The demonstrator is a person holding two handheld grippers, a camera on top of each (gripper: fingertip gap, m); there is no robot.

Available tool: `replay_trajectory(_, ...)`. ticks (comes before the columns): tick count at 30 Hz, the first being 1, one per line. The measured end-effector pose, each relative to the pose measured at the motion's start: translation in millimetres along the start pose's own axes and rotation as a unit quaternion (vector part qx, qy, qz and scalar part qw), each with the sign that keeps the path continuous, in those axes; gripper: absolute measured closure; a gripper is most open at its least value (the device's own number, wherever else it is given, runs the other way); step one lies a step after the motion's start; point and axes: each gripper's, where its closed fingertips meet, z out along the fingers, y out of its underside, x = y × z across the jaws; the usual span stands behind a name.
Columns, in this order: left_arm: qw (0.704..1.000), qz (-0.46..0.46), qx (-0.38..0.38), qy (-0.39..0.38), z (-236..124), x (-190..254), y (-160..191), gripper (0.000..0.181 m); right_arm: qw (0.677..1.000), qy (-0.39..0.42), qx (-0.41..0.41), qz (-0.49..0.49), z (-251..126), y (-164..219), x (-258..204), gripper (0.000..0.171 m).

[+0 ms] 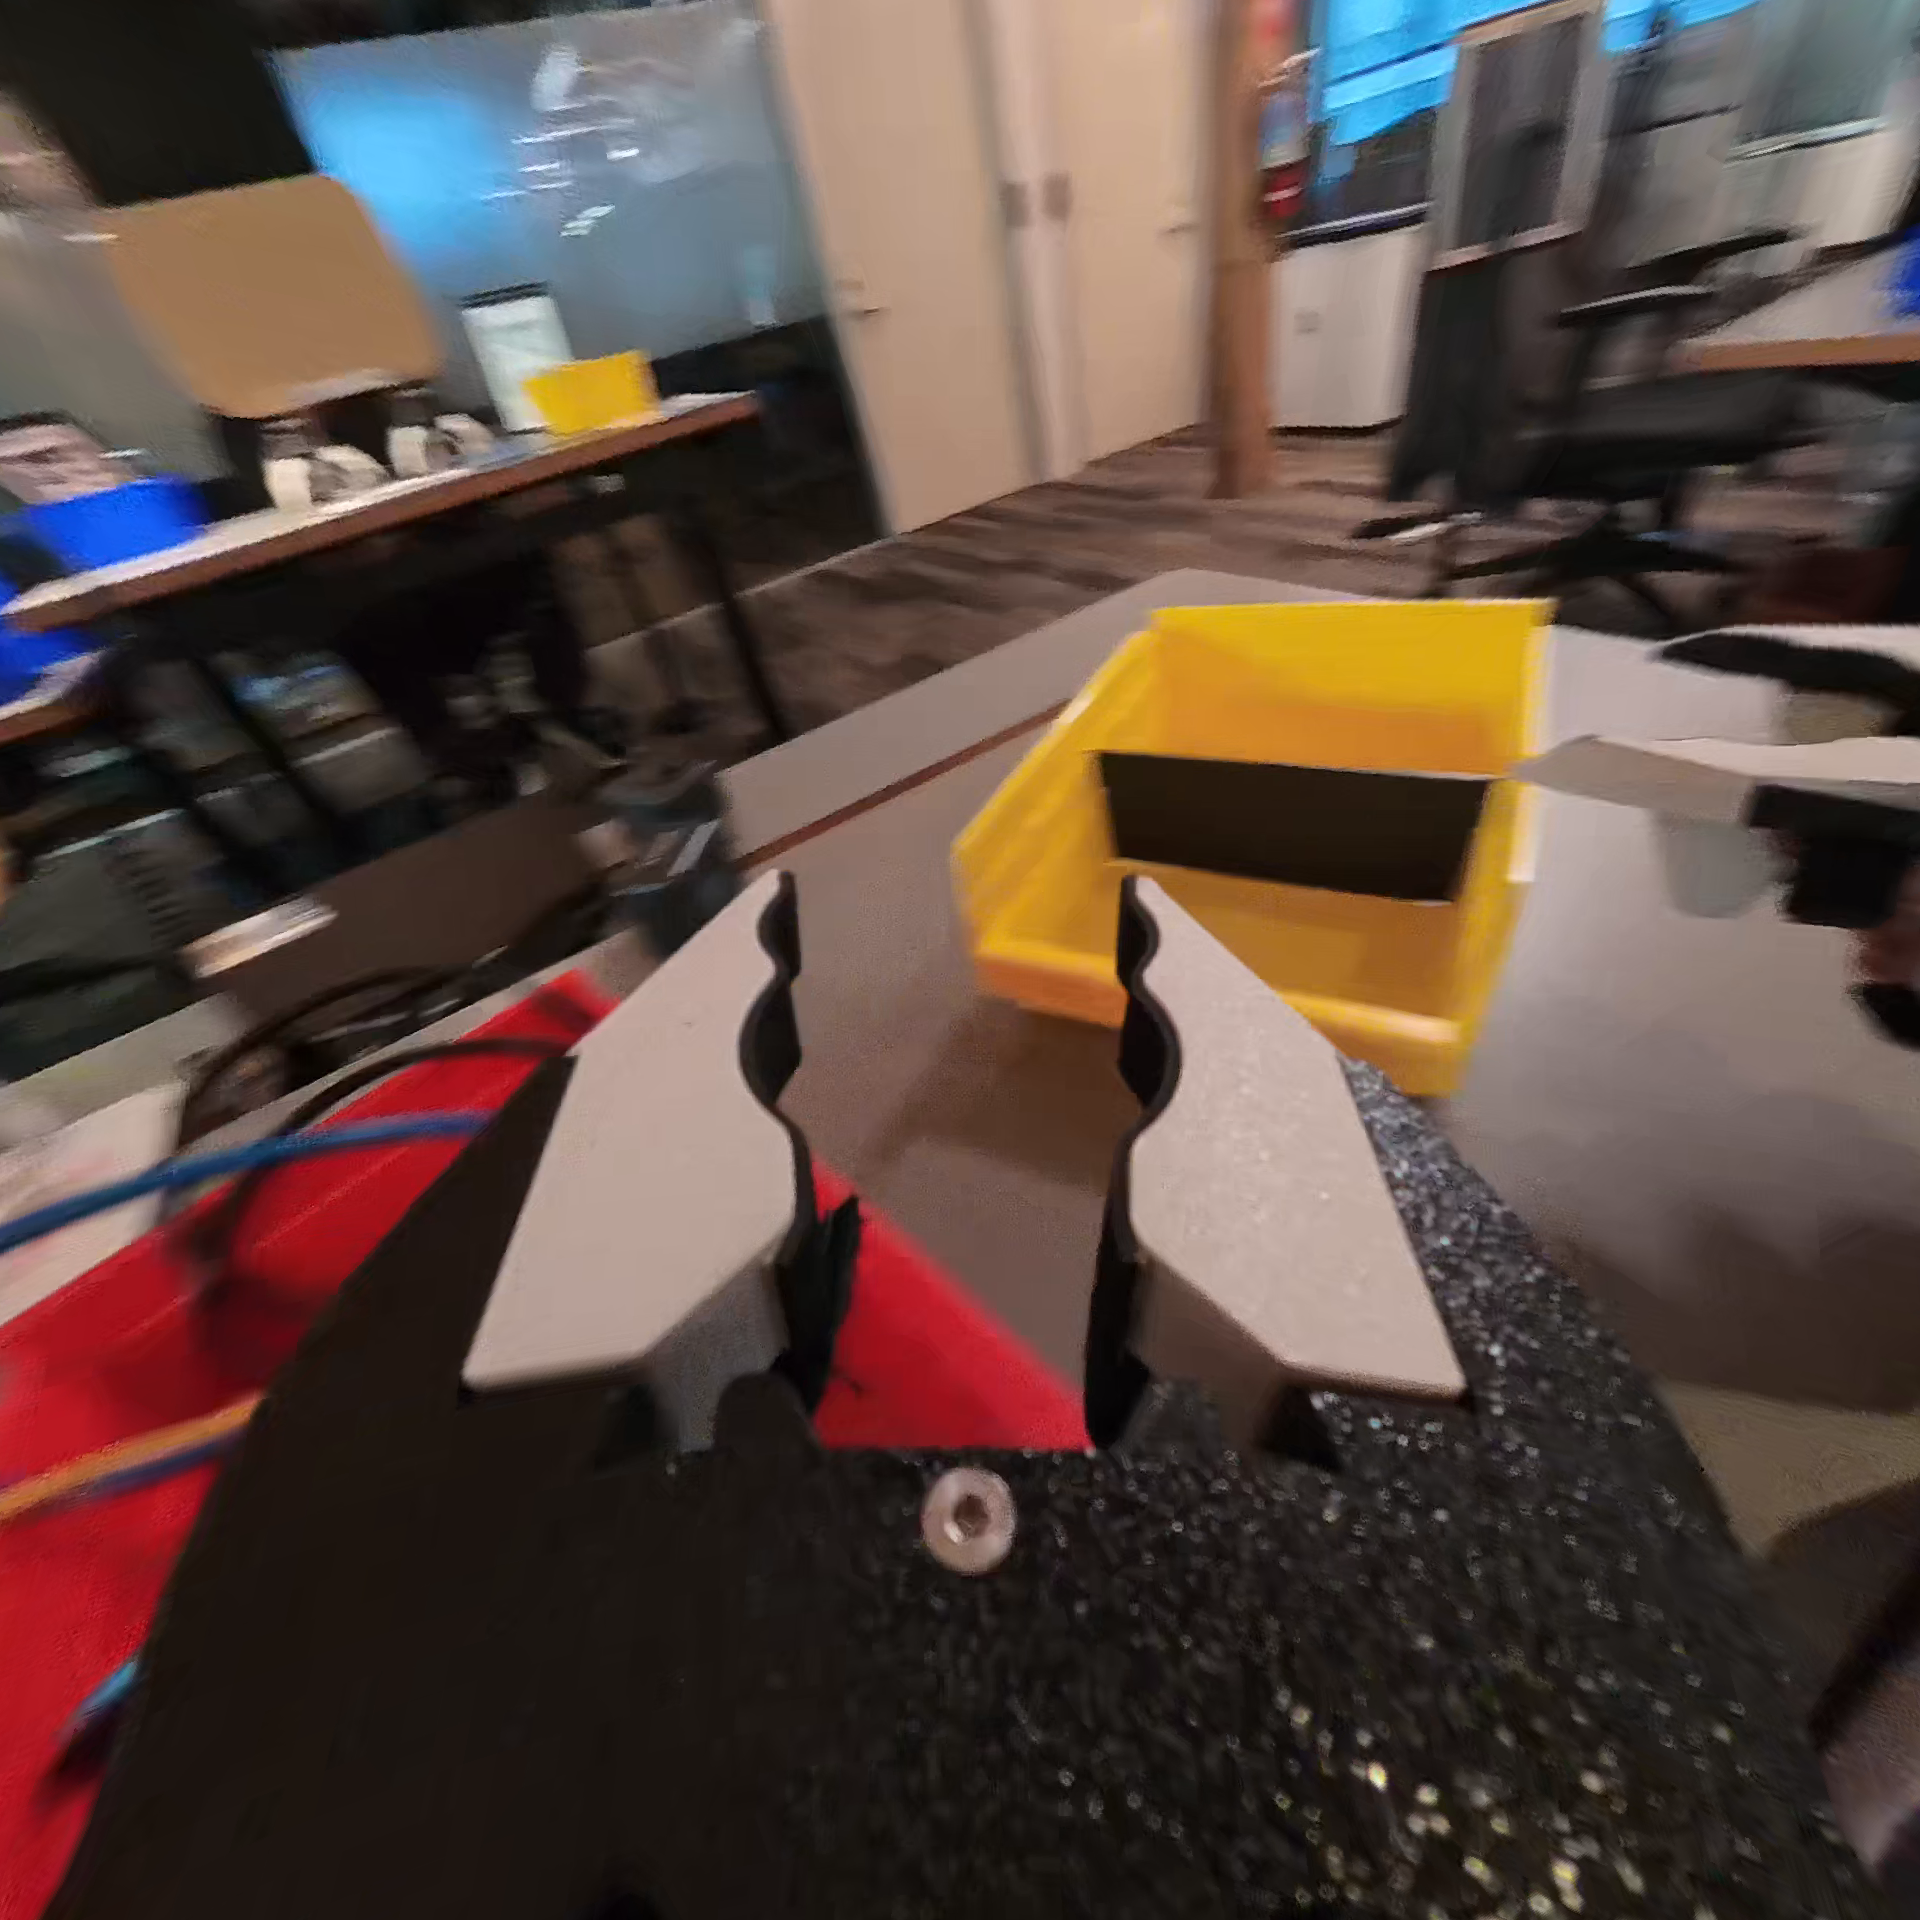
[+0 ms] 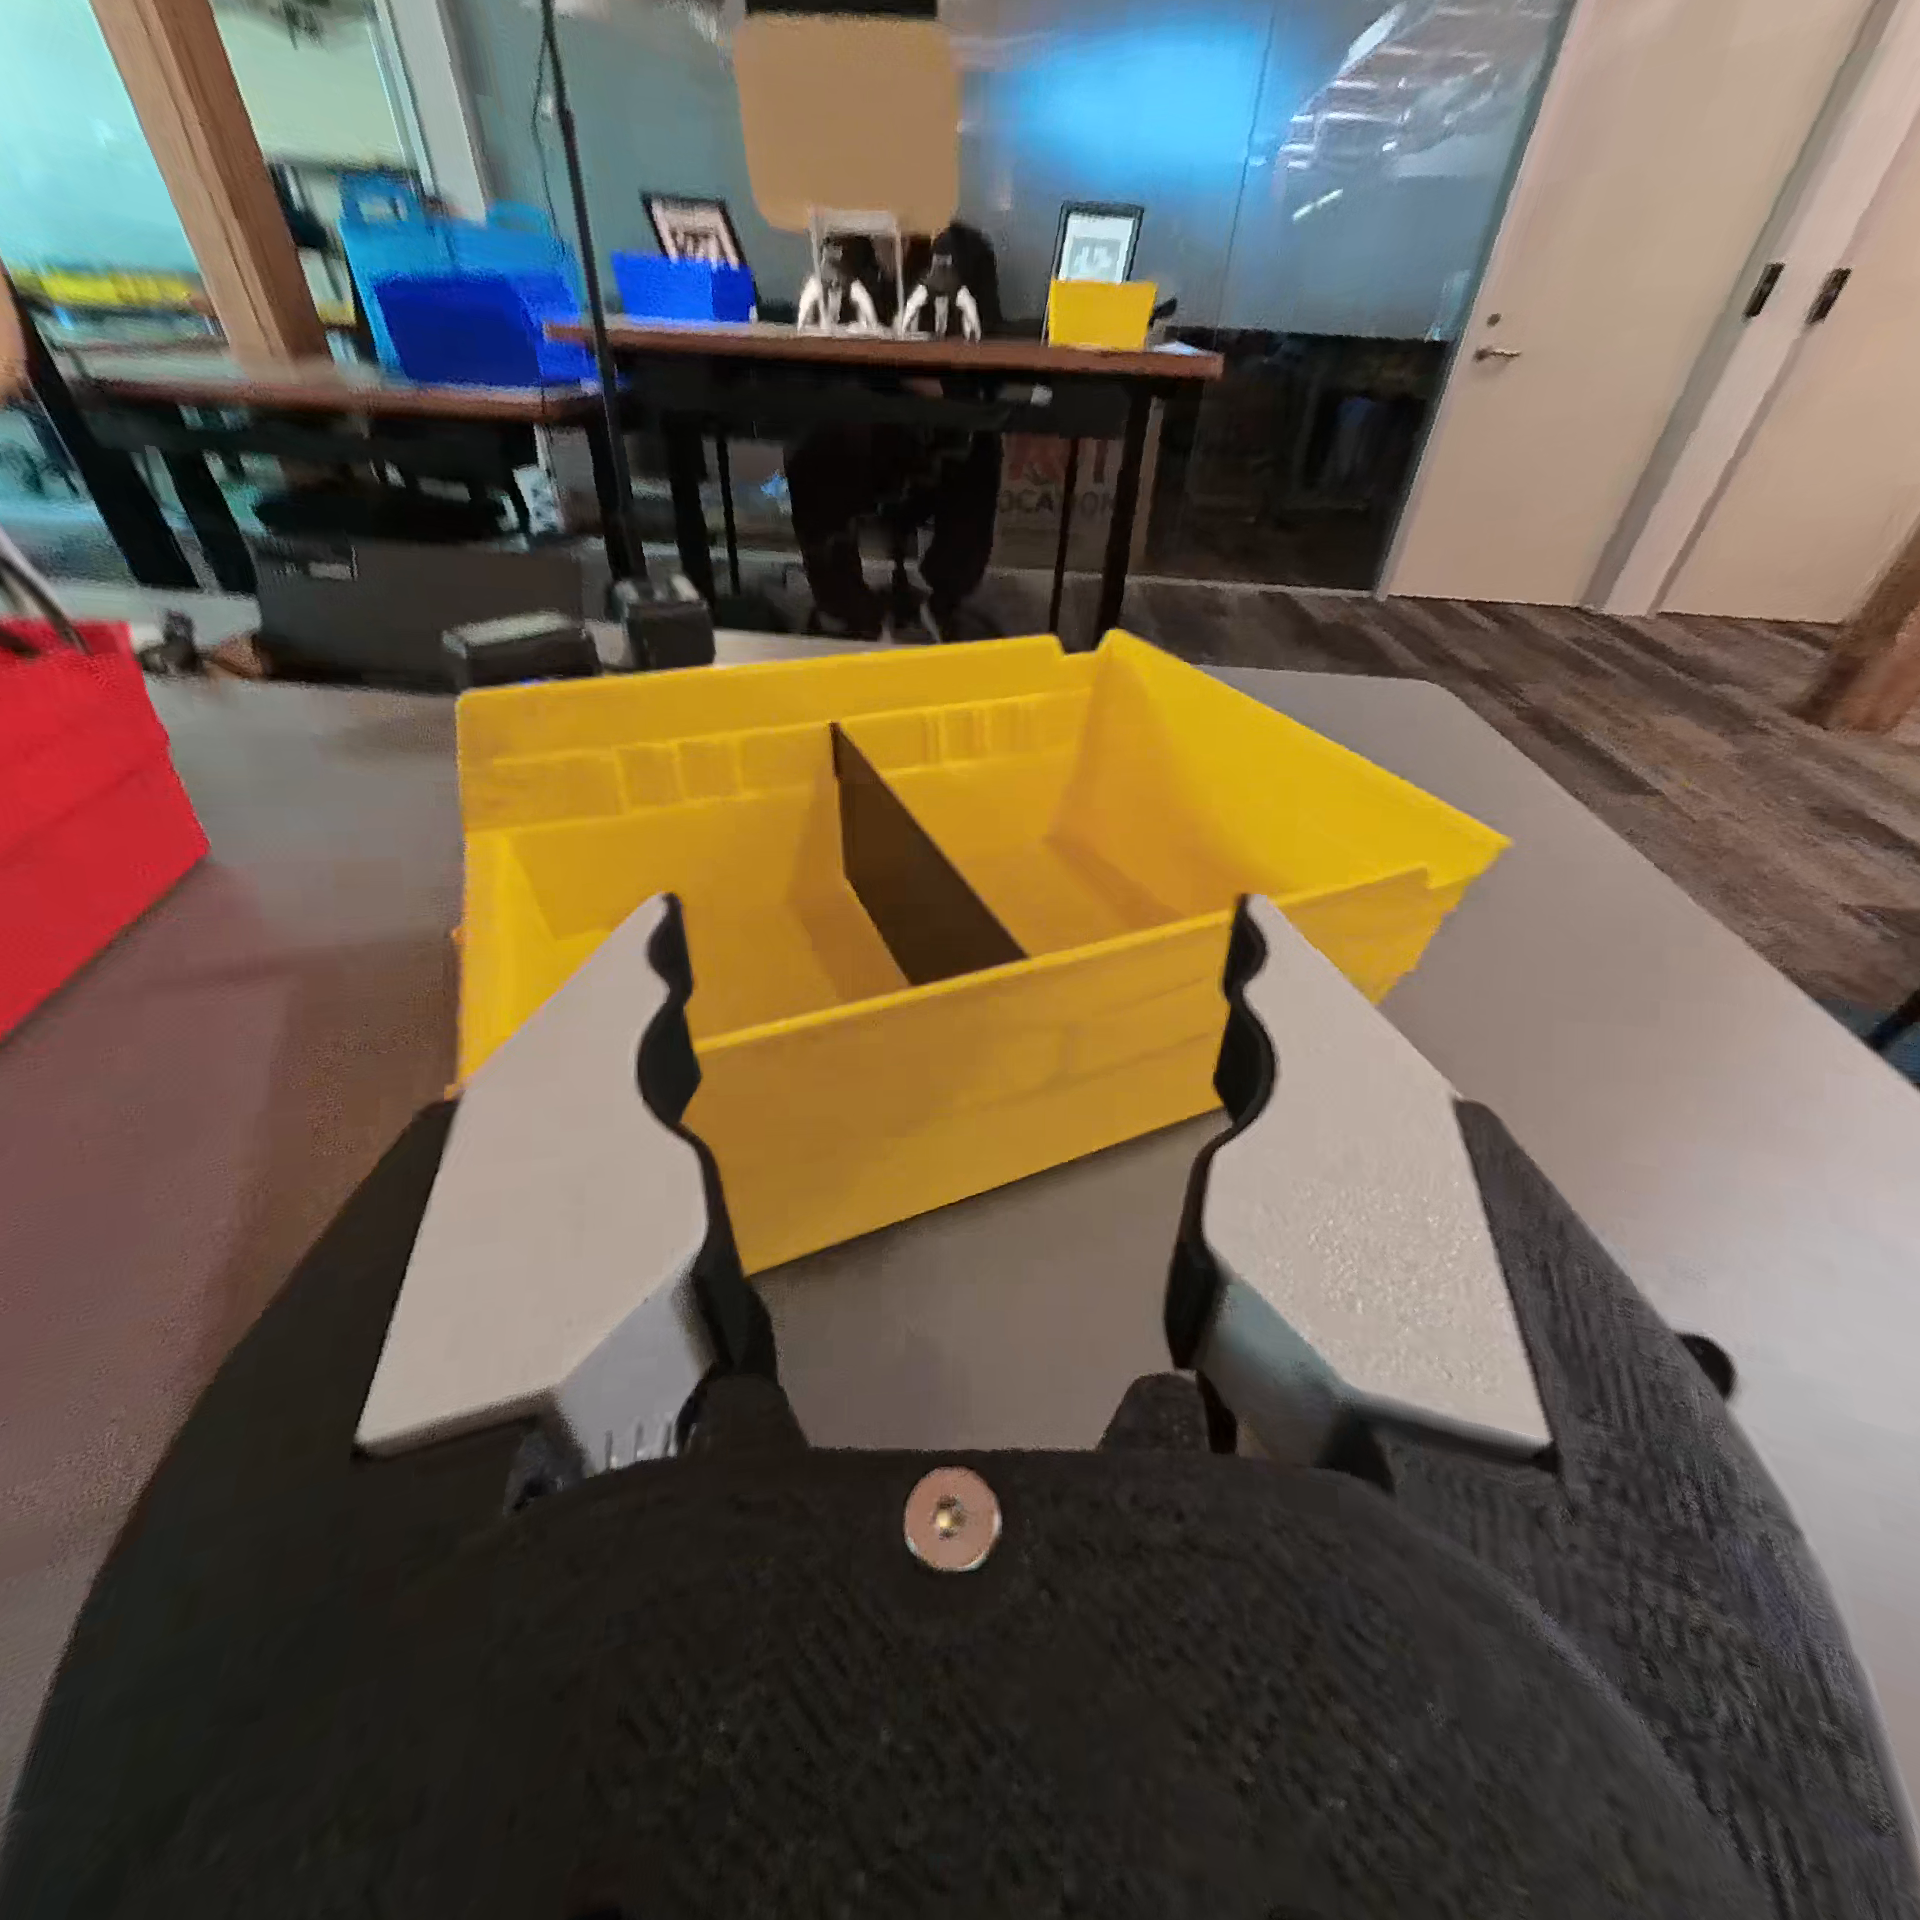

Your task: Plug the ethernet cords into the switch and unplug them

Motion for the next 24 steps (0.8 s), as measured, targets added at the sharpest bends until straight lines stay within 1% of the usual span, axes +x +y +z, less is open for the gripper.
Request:
replay_trajectory(1, 0.999, 0.004, -0.014, -0.036, -14.4, -21.3, 6.9, 0.120, 1.000, 0.001, -0.012, -0.020, 3.6, 0.1, -9.3, 0.058)
replay_trajectory(2, 0.996, 0.011, -0.039, -0.079, -29.4, -45.3, 16.5, 0.119, 0.999, 0.005, -0.023, -0.040, 7.0, 0.4, -16.3, 0.051)
replay_trajectory(4, 0.981, 0.017, -0.080, -0.174, -63.2, -95.4, 34.8, 0.115, 0.997, 0.015, -0.040, -0.065, 13.5, 2.1, -24.3, 0.043)
replay_trajectory(6, 0.968, -0.004, -0.098, -0.231, -92.0, -127.8, 52.2, 0.112, 0.997, 0.012, -0.051, -0.060, 21.4, 4.4, -32.8, 0.042)
replay_trajectory(8, 0.957, -0.031, -0.120, -0.263, -111.7, -145.1, 74.4, 0.107, 0.997, 0.009, -0.060, -0.050, 30.2, 3.5, -39.3, 0.040)
replay_trajectory(10, 0.947, -0.041, -0.145, -0.284, -123.6, -153.0, 97.1, 0.108, 0.995, 0.011, -0.080, -0.061, 37.8, 6.2, -42.4, 0.037)
replay_trajectory(13, 0.932, -0.039, -0.197, -0.300, -131.7, -156.9, 129.7, 0.107, 0.988, 0.012, -0.124, -0.093, 41.0, 19.9, -40.2, 0.038)
replay_trajectory(15, 0.928, -0.062, -0.222, -0.291, -131.4, -155.1, 147.6, 0.105, 0.986, 0.020, -0.133, -0.094, 36.8, 23.0, -29.3, 0.047)
replay_trajectory(16, 0.928, -0.076, -0.233, -0.282, -130.6, -153.3, 155.2, 0.105, 0.987, 0.022, -0.134, -0.089, 32.9, 22.5, -21.9, 0.054)
replay_trajectory(18, 0.923, -0.098, -0.254, -0.273, -131.8, -152.9, 167.7, 0.105, 0.987, 0.035, -0.138, -0.079, 22.9, 20.7, -0.1, 0.061)
replay_trajectory(20, 0.918, -0.114, -0.266, -0.270, -133.7, -154.3, 175.3, 0.107, 0.986, 0.051, -0.143, -0.064, 11.1, 19.9, 25.9, 0.064)
replay_trajectory(22, 0.913, -0.122, -0.278, -0.271, -136.1, -156.3, 181.9, 0.109, 0.978, 0.079, -0.180, -0.061, -0.6, 30.0, 55.1, 0.065)
replay_trajectory(24, 0.908, -0.126, -0.293, -0.271, -137.5, -157.3, 189.2, 0.109, 0.977, 0.087, -0.191, -0.047, -6.9, 34.8, 70.4, 0.064)
